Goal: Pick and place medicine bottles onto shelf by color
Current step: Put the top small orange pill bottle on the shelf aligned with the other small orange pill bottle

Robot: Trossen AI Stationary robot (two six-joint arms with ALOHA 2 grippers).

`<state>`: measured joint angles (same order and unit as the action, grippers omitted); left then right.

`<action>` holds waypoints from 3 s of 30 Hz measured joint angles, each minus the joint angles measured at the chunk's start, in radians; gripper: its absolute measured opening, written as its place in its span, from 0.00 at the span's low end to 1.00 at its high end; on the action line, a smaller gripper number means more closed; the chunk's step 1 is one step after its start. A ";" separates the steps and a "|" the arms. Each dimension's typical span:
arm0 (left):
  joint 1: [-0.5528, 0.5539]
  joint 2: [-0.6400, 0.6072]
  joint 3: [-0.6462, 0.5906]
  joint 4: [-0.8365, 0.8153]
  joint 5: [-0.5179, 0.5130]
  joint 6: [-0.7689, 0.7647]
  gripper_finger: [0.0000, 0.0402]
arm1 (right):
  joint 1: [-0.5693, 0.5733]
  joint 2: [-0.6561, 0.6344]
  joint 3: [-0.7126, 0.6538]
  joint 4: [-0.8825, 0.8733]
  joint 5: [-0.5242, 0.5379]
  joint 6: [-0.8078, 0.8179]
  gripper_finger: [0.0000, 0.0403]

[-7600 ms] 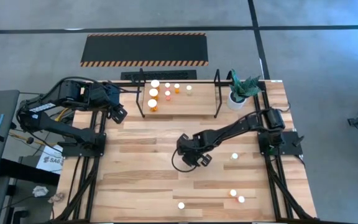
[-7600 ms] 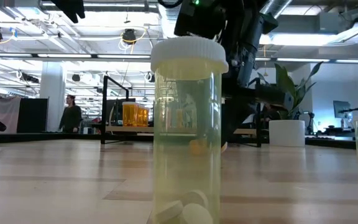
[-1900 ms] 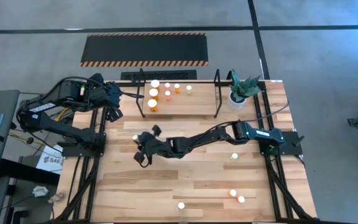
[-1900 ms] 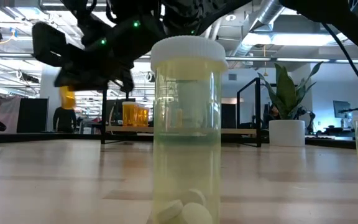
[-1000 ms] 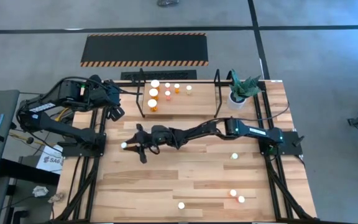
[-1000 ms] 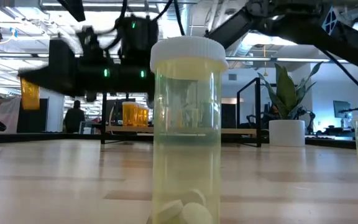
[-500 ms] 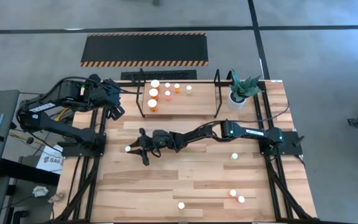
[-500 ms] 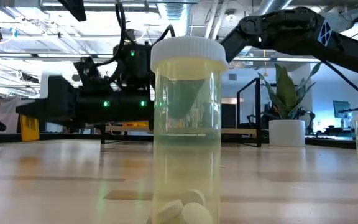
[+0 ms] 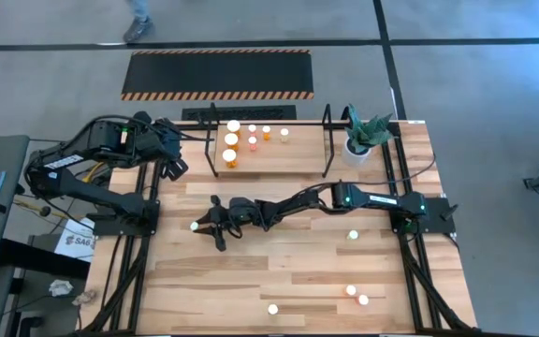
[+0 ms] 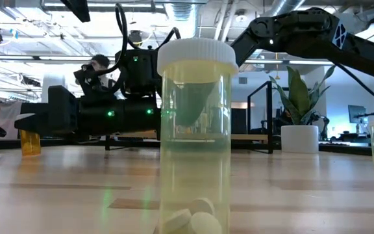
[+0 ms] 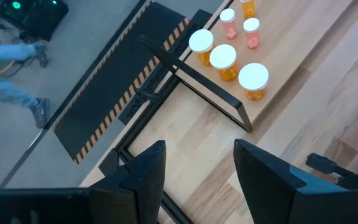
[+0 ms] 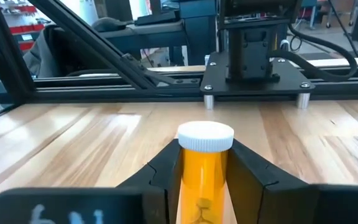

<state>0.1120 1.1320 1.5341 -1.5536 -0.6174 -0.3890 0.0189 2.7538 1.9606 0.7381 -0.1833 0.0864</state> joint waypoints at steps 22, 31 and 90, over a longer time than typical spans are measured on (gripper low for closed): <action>0.000 0.000 0.000 -0.001 0.000 -0.013 0.44 | -0.001 0.001 -0.001 -0.098 -0.002 0.002 0.49; 0.000 0.000 0.000 -0.012 0.009 -0.012 0.44 | -0.008 -0.073 0.000 -0.347 -0.040 -0.008 0.54; -0.483 -0.084 -0.727 0.580 0.489 -0.126 0.45 | 0.376 -1.163 -0.002 -2.312 0.743 0.587 0.54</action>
<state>-0.3710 1.0482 0.8066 -0.9732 -0.1282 -0.5146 0.3952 1.5908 1.9586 -1.5737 0.5602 0.6735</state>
